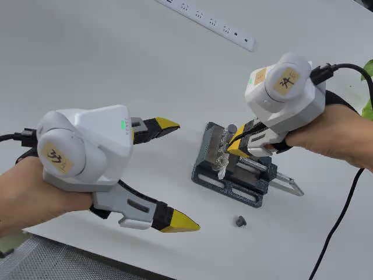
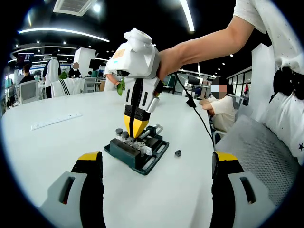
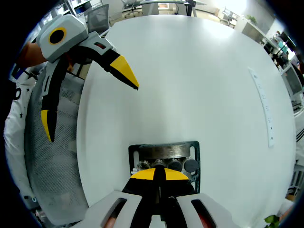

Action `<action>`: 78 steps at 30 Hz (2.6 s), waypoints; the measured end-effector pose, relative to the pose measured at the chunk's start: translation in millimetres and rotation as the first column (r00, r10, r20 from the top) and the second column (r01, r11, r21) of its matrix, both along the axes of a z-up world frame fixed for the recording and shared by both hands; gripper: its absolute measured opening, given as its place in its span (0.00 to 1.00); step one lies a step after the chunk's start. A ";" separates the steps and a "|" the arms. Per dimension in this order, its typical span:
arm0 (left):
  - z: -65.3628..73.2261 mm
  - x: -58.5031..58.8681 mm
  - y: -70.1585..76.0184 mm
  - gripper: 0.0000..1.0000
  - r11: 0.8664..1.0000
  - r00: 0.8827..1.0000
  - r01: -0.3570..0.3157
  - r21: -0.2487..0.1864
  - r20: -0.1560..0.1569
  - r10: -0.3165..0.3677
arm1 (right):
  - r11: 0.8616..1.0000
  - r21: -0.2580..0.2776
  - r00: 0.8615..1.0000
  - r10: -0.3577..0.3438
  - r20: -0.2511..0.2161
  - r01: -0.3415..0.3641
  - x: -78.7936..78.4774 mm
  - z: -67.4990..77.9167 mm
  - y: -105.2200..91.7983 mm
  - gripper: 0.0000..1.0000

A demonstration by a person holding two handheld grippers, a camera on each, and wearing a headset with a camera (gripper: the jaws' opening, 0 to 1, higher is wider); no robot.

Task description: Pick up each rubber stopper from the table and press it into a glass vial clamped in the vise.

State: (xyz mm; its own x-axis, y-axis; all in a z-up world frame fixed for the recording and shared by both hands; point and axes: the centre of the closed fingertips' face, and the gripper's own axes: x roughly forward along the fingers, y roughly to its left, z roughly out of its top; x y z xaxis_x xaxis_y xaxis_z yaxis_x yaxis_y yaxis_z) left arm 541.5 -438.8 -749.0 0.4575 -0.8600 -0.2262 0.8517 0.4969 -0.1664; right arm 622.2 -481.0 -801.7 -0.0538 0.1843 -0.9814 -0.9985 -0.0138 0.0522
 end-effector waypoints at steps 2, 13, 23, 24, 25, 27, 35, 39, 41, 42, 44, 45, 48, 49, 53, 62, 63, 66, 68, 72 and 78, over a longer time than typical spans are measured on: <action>0.5 0.1 -0.6 0.95 1.000 1.000 -0.001 -0.002 0.000 0.001 | 1.000 -0.006 1.000 0.014 0.008 -0.014 -0.5 -0.2 0.4 0.00; 2.2 1.7 0.0 0.95 1.000 1.000 -0.007 -0.007 0.001 0.007 | 1.000 -0.023 1.000 -0.005 0.009 0.005 2.5 -0.6 0.0 0.00; 3.5 3.1 -3.7 0.94 1.000 1.000 -0.003 -0.008 0.007 0.003 | 0.998 -0.059 0.999 0.014 0.052 -0.011 1.4 -2.5 1.9 0.00; 3.7 3.3 -4.1 0.94 1.000 1.000 -0.003 -0.009 0.007 0.003 | 0.998 -0.065 0.998 0.021 0.059 -0.017 0.2 -1.6 1.9 0.00; 4.1 3.6 -5.0 0.94 1.000 1.000 -0.003 -0.010 0.006 0.003 | 0.996 -0.075 0.996 0.044 0.077 -0.038 -0.8 -0.8 1.7 0.00; 4.7 2.5 -6.7 0.94 1.000 1.000 0.003 -0.002 0.009 -0.003 | 0.997 -0.072 0.995 0.043 0.087 -0.037 -0.3 -1.6 0.5 0.00; 4.9 -6.2 -6.2 0.94 0.999 1.000 0.016 0.028 0.001 -0.016 | 1.000 -0.004 0.996 0.019 0.083 -0.018 2.2 0.6 -1.5 0.00; 5.1 -7.2 -4.8 0.94 0.999 1.000 0.009 0.036 -0.003 -0.009 | 0.999 0.041 0.998 -0.013 0.060 0.010 2.3 0.8 -1.6 0.00; 5.8 -8.3 -4.8 0.94 0.999 1.000 0.008 0.038 -0.006 -0.008 | 0.998 0.060 0.998 -0.030 0.052 0.026 3.0 1.7 -2.1 0.00; 5.9 -8.9 -4.8 0.94 0.999 1.000 0.008 0.041 -0.006 -0.008 | 0.997 0.066 0.998 -0.036 0.049 0.033 3.8 1.5 -2.2 0.00; 6.9 -10.4 -5.2 0.94 0.999 1.000 0.008 0.042 -0.007 -0.007 | 0.996 0.080 0.998 -0.052 0.044 0.048 3.7 2.0 -2.3 0.00; 7.2 -11.2 -5.4 0.94 0.999 1.000 0.007 0.044 -0.009 -0.007 | 0.995 0.089 0.998 -0.056 0.043 0.052 3.7 2.4 -2.5 0.00; 7.2 -13.0 -6.2 0.94 0.999 1.000 0.008 0.048 -0.011 -0.008 | 0.992 0.109 0.996 -0.074 0.045 0.069 2.1 4.0 -2.4 0.00; 7.2 -13.1 -6.1 0.94 0.999 1.000 0.008 0.049 -0.012 -0.007 | 0.990 0.116 0.996 -0.081 0.044 0.076 2.5 4.3 -2.2 0.00; 8.4 -13.8 -7.1 0.94 0.999 1.000 0.007 0.053 -0.013 -0.006 | 0.986 0.138 0.994 -0.099 0.054 0.091 6.3 6.5 -5.1 0.00; 8.8 -14.6 -9.0 0.94 0.998 1.000 0.014 0.065 -0.016 -0.013 | 0.965 0.219 0.987 -0.156 0.037 0.144 2.6 21.4 -8.5 0.07; 9.4 -15.0 -9.4 0.94 0.997 1.000 0.016 0.069 -0.015 -0.015 | 0.963 0.226 0.986 -0.161 0.036 0.149 0.8 23.4 -10.2 0.08; 11.2 -15.6 -10.1 0.94 0.997 1.000 0.018 0.073 -0.014 -0.017 | 0.953 0.255 0.983 -0.181 0.039 0.165 0.7 27.4 -13.0 0.10; 11.5 -15.4 -9.8 0.94 0.997 1.000 0.019 0.078 -0.013 -0.018 | 0.945 0.275 0.980 -0.197 0.038 0.179 -0.6 30.0 -16.0 0.12; 12.2 -15.1 -9.9 0.94 0.996 1.000 0.016 0.086 -0.013 -0.015 | 0.930 0.309 0.975 -0.220 0.039 0.197 -3.9 35.6 -20.8 0.14; 14.0 -15.9 -9.6 0.94 0.995 1.000 0.011 0.097 -0.014 -0.010 | 0.910 0.345 0.966 -0.256 0.031 0.231 -10.5 40.9 -33.6 0.18</action>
State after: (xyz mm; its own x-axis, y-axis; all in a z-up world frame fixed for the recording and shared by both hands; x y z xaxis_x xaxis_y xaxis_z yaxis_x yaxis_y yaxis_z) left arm 525.6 -448.4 -735.0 0.4448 -0.8385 -0.3149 0.8550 0.5022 -0.1297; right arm 611.8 -514.5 -760.8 0.1050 0.5011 -0.8590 -0.9739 0.2266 0.0131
